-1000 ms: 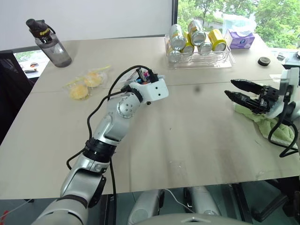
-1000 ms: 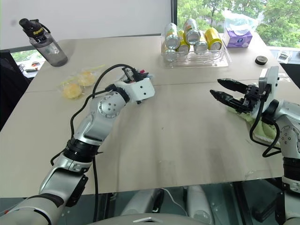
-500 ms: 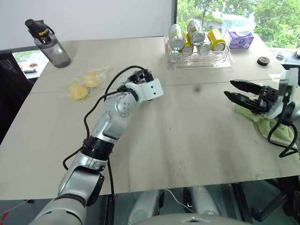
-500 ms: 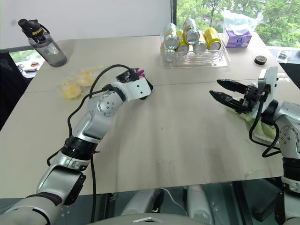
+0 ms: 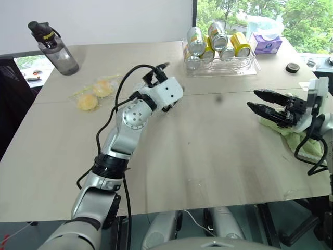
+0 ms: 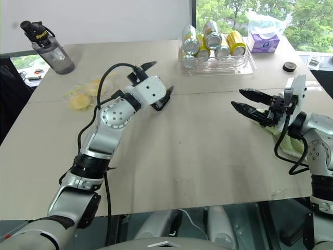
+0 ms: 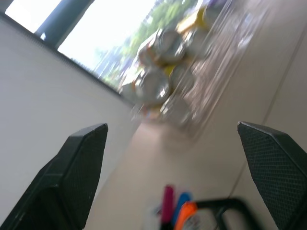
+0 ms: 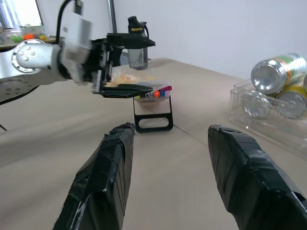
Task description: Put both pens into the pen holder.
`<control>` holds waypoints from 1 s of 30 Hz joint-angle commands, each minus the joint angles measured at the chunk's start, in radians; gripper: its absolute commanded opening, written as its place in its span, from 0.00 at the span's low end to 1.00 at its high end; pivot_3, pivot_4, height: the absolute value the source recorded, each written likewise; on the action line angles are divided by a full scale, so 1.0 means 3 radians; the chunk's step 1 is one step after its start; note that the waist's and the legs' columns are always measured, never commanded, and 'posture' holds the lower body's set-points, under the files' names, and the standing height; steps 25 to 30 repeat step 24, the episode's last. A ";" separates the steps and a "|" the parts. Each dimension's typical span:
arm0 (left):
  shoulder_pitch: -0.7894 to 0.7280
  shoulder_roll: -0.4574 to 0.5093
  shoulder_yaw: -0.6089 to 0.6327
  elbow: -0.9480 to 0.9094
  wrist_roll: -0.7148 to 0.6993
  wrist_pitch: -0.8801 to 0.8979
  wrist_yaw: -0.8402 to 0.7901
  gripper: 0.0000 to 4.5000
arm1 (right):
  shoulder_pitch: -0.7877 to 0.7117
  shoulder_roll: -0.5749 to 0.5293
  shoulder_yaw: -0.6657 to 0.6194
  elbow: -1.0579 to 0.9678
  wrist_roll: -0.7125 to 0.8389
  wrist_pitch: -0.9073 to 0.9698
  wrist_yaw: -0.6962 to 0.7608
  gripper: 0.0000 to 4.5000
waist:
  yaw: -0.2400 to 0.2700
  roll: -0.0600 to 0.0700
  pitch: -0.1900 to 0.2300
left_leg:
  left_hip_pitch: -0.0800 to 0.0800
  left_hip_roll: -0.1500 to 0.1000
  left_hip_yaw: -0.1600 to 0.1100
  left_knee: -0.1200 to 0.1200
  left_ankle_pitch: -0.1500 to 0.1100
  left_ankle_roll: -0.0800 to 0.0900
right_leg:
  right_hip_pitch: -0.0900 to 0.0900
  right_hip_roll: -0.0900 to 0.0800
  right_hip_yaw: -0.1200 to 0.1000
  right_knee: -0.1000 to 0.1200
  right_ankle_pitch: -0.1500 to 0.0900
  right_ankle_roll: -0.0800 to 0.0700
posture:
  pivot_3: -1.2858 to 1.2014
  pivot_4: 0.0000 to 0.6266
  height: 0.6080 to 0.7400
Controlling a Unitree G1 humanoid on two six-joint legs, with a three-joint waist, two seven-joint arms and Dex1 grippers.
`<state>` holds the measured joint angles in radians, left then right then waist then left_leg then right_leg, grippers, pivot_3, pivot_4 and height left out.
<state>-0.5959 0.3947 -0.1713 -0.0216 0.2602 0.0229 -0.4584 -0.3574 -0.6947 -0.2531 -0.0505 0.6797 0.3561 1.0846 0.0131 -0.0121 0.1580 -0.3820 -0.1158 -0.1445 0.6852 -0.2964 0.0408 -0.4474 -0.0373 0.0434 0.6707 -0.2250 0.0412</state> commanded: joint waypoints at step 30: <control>0.3054 0.0176 0.0953 -0.1150 -0.1659 0.0652 -0.0359 0.99 | 0.0934 0.0375 0.0212 0.0750 -0.0932 -0.1504 0.0052 0.58 | 0.0001 0.0045 -0.0005 | 0.0123 0.0014 0.0009 -0.0028 -0.0012 0.0018 | 0.0123 0.0003 -0.0004 -0.0031 -0.0008 0.0009 | 0.52 0.24 1.00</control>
